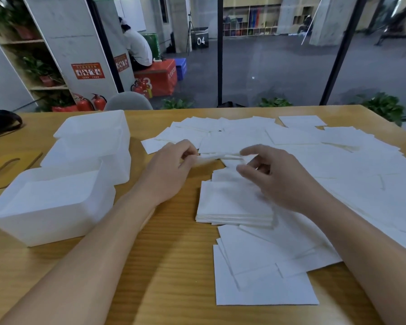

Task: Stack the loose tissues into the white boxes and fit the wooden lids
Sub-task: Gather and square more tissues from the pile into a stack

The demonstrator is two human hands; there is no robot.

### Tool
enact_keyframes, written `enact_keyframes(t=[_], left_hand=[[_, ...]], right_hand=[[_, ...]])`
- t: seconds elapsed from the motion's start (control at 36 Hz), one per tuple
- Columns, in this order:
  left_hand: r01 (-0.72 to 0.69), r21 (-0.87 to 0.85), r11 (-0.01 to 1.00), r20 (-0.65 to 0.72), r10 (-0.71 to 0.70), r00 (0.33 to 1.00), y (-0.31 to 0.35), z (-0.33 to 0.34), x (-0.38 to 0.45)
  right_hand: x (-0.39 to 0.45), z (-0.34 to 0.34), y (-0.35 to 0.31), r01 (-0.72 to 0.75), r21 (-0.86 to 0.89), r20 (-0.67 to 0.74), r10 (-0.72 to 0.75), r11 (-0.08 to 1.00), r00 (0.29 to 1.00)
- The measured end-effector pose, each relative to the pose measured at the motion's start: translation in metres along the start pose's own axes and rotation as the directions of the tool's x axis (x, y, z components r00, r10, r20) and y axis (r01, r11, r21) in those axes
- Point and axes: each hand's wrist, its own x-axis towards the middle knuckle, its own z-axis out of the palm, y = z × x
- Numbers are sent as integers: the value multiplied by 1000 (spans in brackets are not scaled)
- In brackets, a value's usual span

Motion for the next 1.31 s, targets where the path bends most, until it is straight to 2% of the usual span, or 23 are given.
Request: enact_keyframes(t=[0.06,0.11,0.17,0.28,0.36,0.5,0.56,0.64,0.72,0.78,0.83,0.97,1.11,1.31], left_hand=[[-69,-78,995,24,71,997,15,0,-5],[-138,-114,984,70,146,987,29,4,-10],[-170,-170,971,129,193,973,36,8,-13],[-220,-265,939,149,265,953,39,10,-18],[-194,-303,933,132,242,961,38,10,-18],[3,-415,910,154,67,986,38,13,-13],[91,-469,879,199,5,980,40,13,-13],[188,-606,773,242,-45,969,40,13,-13],[178,-647,741,236,-27,971,41,8,-12],[159,-595,788,224,-28,974,38,6,-11],[140,-529,837,226,-20,974,33,7,-12],[113,-328,938,257,-26,966,26,12,-13],[94,-233,968,296,-21,955,24,14,-14],[69,-146,987,253,-30,967,22,19,-14]], right_hand=[[1,-3,-5,-75,233,15,74,970,997],[2,-5,-8,-199,423,77,184,884,980],[2,-8,-7,-301,477,113,282,826,953],[3,-12,-1,-370,502,132,353,782,926],[3,-10,2,-308,501,105,296,809,949],[1,-12,-4,-180,558,80,163,810,983],[0,-15,-7,-120,615,94,78,779,992],[0,-18,-10,-85,663,107,18,744,994],[-1,-22,-10,-111,551,109,60,827,992],[-1,-23,-7,-124,388,104,91,913,990],[0,-23,-2,-127,269,89,106,955,990],[0,-17,5,-116,-55,104,121,992,987],[0,-13,6,-98,-187,104,119,977,987],[-2,-10,6,-66,-241,111,95,968,989]])
